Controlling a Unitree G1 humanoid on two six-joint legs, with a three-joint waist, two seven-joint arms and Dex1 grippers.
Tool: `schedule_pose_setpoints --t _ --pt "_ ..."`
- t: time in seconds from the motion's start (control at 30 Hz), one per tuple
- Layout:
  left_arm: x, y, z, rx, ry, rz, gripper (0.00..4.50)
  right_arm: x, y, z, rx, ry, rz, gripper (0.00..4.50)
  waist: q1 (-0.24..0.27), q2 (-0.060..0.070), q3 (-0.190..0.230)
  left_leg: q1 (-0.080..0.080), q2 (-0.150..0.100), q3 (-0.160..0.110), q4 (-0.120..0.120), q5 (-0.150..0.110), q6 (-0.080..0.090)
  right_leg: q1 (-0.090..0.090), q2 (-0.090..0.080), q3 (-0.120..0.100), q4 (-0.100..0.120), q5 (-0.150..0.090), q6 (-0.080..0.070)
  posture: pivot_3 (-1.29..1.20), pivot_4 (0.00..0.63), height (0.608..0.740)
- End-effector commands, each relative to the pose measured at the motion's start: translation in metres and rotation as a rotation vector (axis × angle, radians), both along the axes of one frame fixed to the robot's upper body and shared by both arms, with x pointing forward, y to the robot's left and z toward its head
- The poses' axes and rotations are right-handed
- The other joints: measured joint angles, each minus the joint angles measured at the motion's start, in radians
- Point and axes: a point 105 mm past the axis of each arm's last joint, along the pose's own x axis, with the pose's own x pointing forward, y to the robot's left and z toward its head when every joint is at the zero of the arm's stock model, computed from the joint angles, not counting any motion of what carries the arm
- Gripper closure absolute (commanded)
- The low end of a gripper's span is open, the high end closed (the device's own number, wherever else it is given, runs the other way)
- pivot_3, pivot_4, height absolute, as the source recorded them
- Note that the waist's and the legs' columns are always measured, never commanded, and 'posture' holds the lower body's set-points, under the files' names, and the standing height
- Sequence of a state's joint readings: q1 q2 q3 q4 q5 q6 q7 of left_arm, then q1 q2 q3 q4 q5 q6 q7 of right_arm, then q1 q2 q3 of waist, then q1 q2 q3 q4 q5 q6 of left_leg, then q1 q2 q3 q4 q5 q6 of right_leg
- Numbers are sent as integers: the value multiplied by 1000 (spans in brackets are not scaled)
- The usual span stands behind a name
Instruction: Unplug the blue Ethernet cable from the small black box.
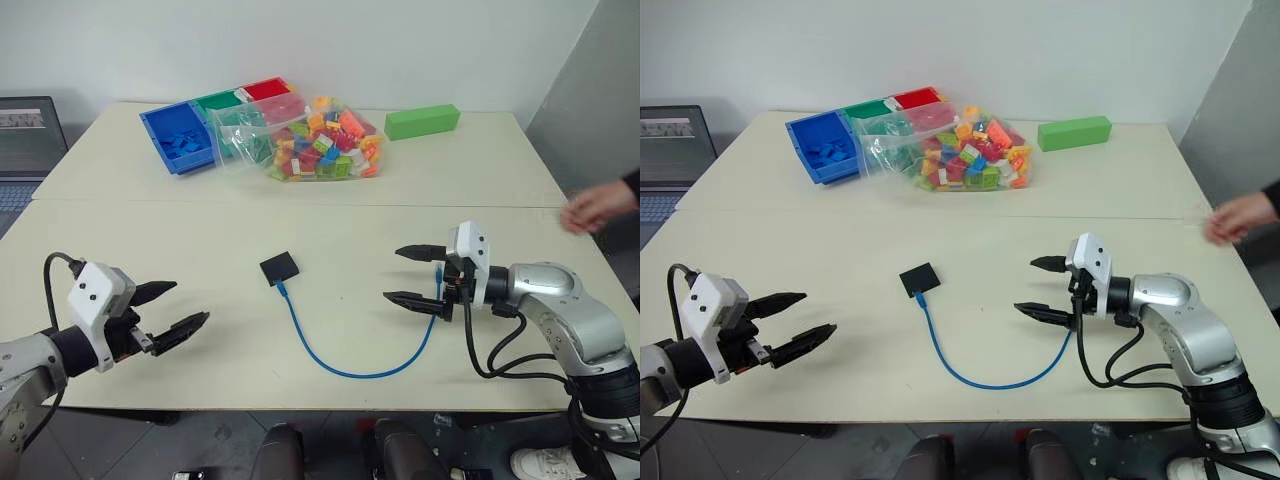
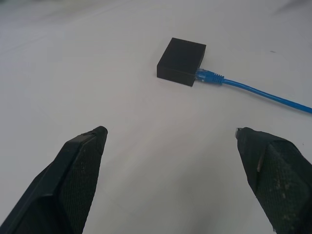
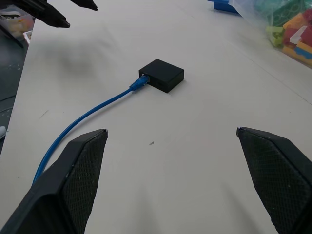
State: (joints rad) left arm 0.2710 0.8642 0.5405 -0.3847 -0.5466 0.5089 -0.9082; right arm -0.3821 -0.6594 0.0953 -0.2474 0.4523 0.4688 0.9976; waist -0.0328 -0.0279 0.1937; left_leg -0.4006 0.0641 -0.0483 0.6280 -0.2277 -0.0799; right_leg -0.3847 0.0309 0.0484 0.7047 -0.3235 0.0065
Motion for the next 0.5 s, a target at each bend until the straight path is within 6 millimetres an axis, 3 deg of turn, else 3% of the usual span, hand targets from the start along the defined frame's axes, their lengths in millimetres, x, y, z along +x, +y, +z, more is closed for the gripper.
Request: schedule_pose_setpoints --t 0.03,0.33,0.5 --pt "0 2 8 16 -52 -3 0 0 -4 15 7 -62 -2 17 0 0 0 0 0 0 0 0 0 0 0 0 0 0 0 0 150 740" --pt "-1 2 3 18 -50 4 0 0 -1 13 -5 -57 15 17 0 0 0 0 0 0 0 0 0 0 0 0 0 0 0 0 150 740" --pt "-9 2 -8 54 -1 -39 0 -1 24 1 -7 -33 44 17 -3 0 0 0 0 0 0 0 0 0 0 0 0 0 0 0 150 740"
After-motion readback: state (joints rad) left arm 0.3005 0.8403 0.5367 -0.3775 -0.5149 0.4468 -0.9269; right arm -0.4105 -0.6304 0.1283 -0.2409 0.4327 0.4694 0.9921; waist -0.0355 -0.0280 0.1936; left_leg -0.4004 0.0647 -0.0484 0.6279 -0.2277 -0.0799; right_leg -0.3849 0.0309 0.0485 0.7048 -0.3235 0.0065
